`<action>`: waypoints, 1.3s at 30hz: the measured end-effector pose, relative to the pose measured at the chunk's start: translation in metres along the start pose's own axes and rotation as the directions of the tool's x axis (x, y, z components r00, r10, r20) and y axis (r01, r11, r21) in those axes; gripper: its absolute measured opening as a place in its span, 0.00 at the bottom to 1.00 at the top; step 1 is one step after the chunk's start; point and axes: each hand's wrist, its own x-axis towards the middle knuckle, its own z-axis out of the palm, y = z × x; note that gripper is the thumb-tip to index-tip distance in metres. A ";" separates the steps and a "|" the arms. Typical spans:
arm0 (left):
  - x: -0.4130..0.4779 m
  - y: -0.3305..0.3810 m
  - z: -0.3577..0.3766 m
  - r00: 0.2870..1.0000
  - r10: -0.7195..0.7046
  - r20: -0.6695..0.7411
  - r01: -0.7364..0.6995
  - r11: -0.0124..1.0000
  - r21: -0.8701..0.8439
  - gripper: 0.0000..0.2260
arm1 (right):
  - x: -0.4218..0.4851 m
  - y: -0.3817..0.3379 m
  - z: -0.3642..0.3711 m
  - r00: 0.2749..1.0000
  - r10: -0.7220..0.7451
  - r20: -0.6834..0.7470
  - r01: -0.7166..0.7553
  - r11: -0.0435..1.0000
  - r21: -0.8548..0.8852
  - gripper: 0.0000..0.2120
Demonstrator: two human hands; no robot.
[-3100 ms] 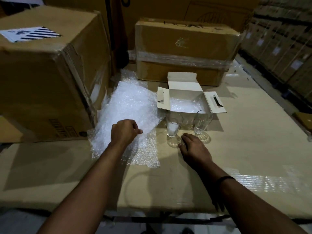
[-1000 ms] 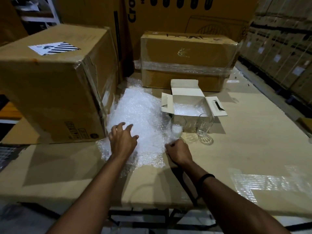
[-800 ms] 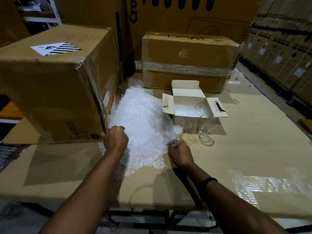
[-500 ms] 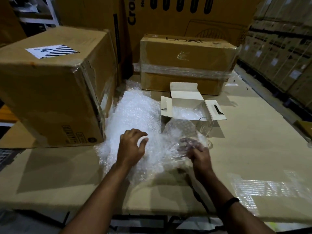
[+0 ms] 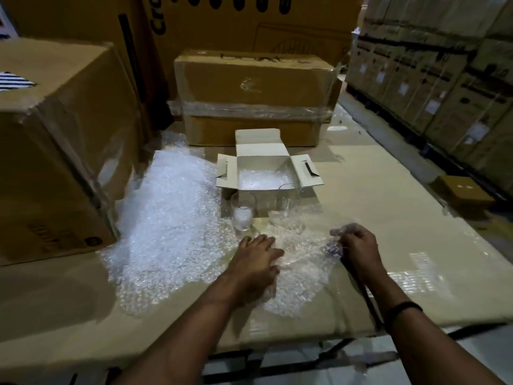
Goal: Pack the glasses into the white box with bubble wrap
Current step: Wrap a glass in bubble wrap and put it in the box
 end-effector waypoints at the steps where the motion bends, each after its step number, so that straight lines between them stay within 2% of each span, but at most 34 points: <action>1: 0.002 0.003 -0.001 1.000 -0.007 -0.030 0.007 1.000 -0.019 0.23 | 0.002 -0.001 -0.002 0.999 0.033 0.010 -0.033 0.999 0.009 0.13; 4: 0.011 0.016 0.000 0.999 -0.008 -0.041 0.007 1.000 -0.022 0.23 | 0.004 -0.013 -0.004 0.991 0.101 0.089 -0.105 0.994 0.040 0.09; 6: 0.015 0.024 0.004 0.997 -0.001 0.083 0.000 1.000 0.006 0.23 | 0.009 -0.015 -0.003 0.976 0.119 0.184 -0.125 0.992 0.022 0.10; 8: 0.017 0.028 0.008 0.989 -0.021 0.147 0.024 1.000 -0.013 0.25 | 0.012 -0.017 -0.003 0.959 0.115 0.260 -0.094 0.991 -0.092 0.10; 10: 0.015 0.027 0.010 0.997 -0.067 0.031 0.070 0.990 -0.120 0.25 | 0.016 -0.019 -0.002 0.941 0.070 0.332 -0.002 0.979 -0.202 0.09; 12: 0.008 0.021 0.010 0.961 -0.164 -0.222 0.113 0.968 -0.226 0.18 | 0.017 -0.019 0.000 0.906 0.001 0.423 0.146 0.937 -0.316 0.11; 14: -0.003 0.009 0.009 0.839 -0.290 -0.461 0.192 0.950 -0.248 0.12 | 0.011 -0.019 0.003 0.831 -0.114 0.545 0.383 0.827 -0.411 0.14; 15: -0.010 0.002 0.008 0.784 -0.360 -0.505 0.247 0.928 -0.279 0.10 | 0.005 -0.017 0.005 0.760 -0.208 0.616 0.540 0.729 -0.421 0.14; 17: -0.024 -0.011 0.006 0.766 -0.438 -0.471 0.316 0.894 -0.317 0.11 | -0.007 -0.010 0.013 0.529 -0.344 0.776 0.823 0.429 -0.371 0.16; 18: -0.029 -0.014 0.006 0.782 -0.445 -0.436 0.319 0.887 -0.332 0.13 | -0.013 -0.005 0.017 0.417 -0.345 0.841 0.902 0.272 -0.335 0.17; 19: -0.032 -0.017 0.010 0.794 -0.465 -0.392 0.307 0.863 -0.402 0.15 | -0.017 0.001 0.024 0.340 -0.299 0.892 0.939 0.152 -0.307 0.18; 20: -0.034 -0.017 0.009 0.778 -0.531 -0.335 0.295 0.781 -0.551 0.15 | -0.023 0.005 0.030 0.289 -0.242 0.926 0.957 0.061 -0.282 0.19; 22: -0.034 -0.011 0.003 0.675 -0.722 -0.153 0.264 0.430 -0.864 0.13 | -0.033 0.011 0.042 0.253 -0.073 0.965 0.966 -0.045 -0.256 0.22; 23: -0.034 -0.008 0.001 0.620 -0.778 -0.103 0.253 0.322 -0.912 0.13 | -0.038 0.013 0.047 0.245 0.007 0.969 0.967 -0.073 -0.244 0.23; 24: -0.033 -0.007 -0.001 0.608 -0.782 -0.133 0.243 0.343 -0.907 0.14 | -0.041 0.016 0.049 0.237 0.047 0.970 0.968 -0.095 -0.232 0.24; 26: -0.033 -0.007 -0.005 0.648 -0.729 -0.222 0.277 0.497 -0.823 0.17 | -0.042 0.015 0.049 0.224 0.104 0.969 0.974 -0.063 -0.218 0.27; 28: -0.034 -0.012 -0.006 0.687 -0.683 -0.248 0.367 0.621 -0.693 0.25 | -0.041 0.000 0.044 0.234 0.161 0.959 0.968 0.052 -0.245 0.32; 29: -0.035 -0.017 -0.004 0.698 -0.666 -0.261 0.395 0.663 -0.635 0.28 | -0.040 -0.007 0.041 0.251 0.127 0.960 0.956 0.126 -0.266 0.33; 30: -0.036 -0.019 -0.001 0.715 -0.634 -0.294 0.401 0.717 -0.570 0.28 | -0.038 -0.013 0.038 0.303 0.045 0.952 0.927 0.219 -0.306 0.33; 31: -0.037 -0.021 0.003 0.742 -0.591 -0.317 0.397 0.768 -0.502 0.28 | -0.033 -0.016 0.035 0.405 -0.066 0.912 0.876 0.312 -0.367 0.32; 32: -0.039 -0.021 0.007 0.767 -0.550 -0.330 0.392 0.809 -0.438 0.27 | -0.027 -0.017 0.033 0.537 -0.139 0.832 0.802 0.389 -0.453 0.32; 33: -0.041 -0.020 0.008 0.788 -0.518 -0.333 0.392 0.839 -0.377 0.25 | -0.021 -0.018 0.033 0.664 -0.125 0.737 0.711 0.411 -0.570 0.30; 34: -0.041 -0.020 0.010 0.807 -0.486 -0.335 0.388 0.865 -0.319 0.21 | -0.016 -0.016 0.034 0.751 -0.057 0.658 0.634 0.343 -0.693 0.28; 36: -0.040 -0.020 0.013 0.855 -0.409 -0.319 0.357 0.910 -0.209 0.16 | -0.010 -0.011 0.040 0.815 0.137 0.563 0.553 0.106 -0.826 0.26; 37: -0.039 -0.019 0.014 0.874 -0.378 -0.305 0.340 0.925 -0.170 0.16 | -0.008 -0.009 0.042 0.826 0.201 0.526 0.520 0.084 -0.850 0.23; 39: -0.037 -0.017 0.014 0.885 -0.351 -0.305 0.323 0.936 -0.141 0.19 | -0.004 -0.014 0.048 0.852 0.242 0.465 0.419 0.218 -0.881 0.13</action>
